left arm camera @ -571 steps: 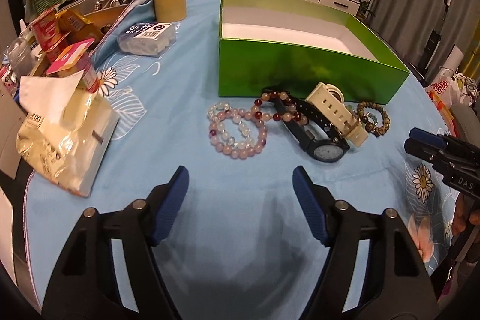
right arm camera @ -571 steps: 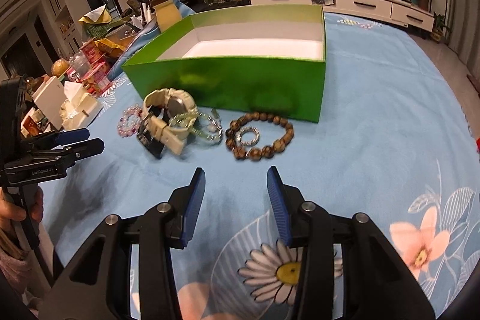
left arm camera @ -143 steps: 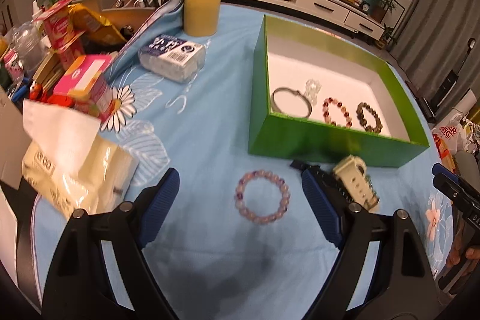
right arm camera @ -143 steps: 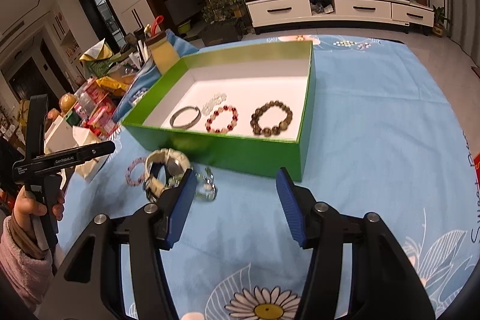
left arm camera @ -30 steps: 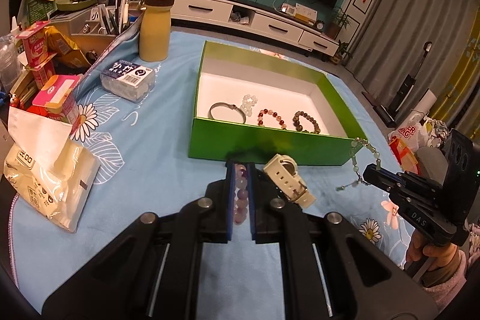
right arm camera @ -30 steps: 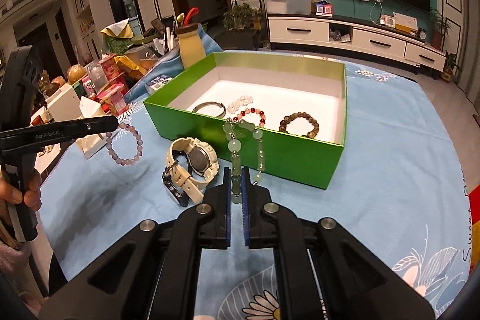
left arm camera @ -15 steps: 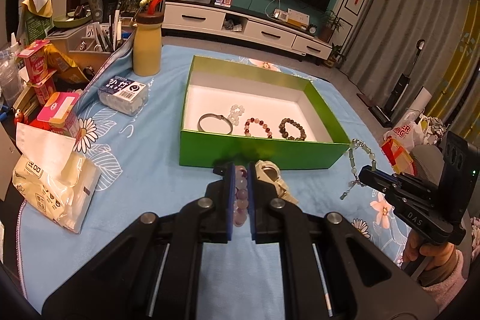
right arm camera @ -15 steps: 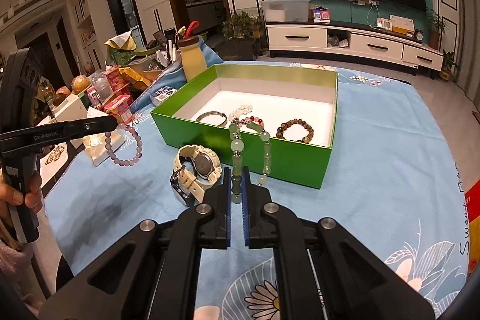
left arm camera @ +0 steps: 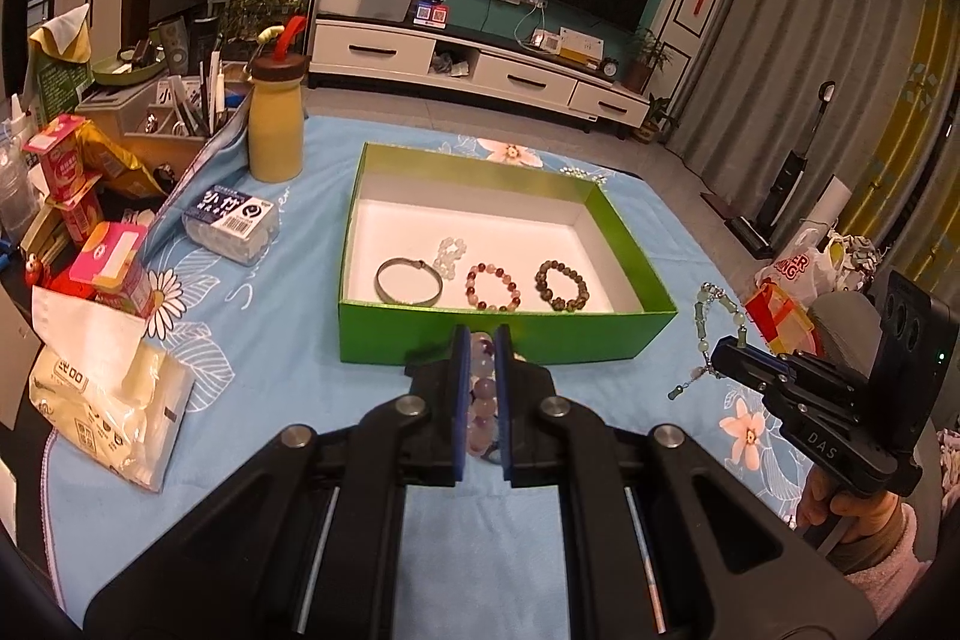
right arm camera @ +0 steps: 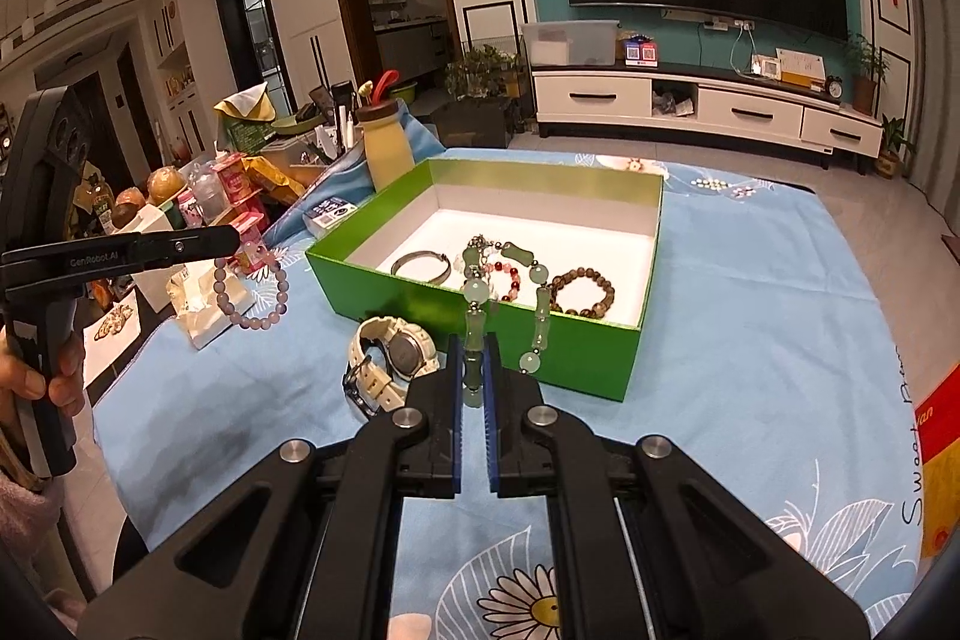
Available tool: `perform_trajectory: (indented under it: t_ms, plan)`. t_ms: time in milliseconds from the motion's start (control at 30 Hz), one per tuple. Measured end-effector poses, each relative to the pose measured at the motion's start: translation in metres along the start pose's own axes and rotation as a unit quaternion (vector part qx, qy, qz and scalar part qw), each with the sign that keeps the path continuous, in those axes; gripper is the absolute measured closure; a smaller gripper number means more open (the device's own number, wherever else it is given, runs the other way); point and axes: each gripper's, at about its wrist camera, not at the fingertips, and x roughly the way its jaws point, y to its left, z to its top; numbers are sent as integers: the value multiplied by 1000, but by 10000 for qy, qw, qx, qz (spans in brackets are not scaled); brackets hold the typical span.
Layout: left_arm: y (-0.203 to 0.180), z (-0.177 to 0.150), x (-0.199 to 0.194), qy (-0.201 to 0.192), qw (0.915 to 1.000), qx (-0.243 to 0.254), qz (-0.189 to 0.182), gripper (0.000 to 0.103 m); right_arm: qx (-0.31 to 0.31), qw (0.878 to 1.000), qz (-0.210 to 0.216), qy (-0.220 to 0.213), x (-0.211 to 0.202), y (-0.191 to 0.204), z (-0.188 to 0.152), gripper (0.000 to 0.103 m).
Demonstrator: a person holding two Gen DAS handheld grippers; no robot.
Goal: Organize jewelry
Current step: 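Lift the pink bracelet with the left tool while the right tool grasps the green jade bracelet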
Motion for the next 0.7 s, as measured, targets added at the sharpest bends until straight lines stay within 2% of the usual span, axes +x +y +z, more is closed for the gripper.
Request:
perform_trajectory:
  t_ms: [700]
  plan:
    - [-7, 25, 21, -36, 9999, 110, -104, 96, -160, 9998, -22, -153, 5, 0, 19, 97]
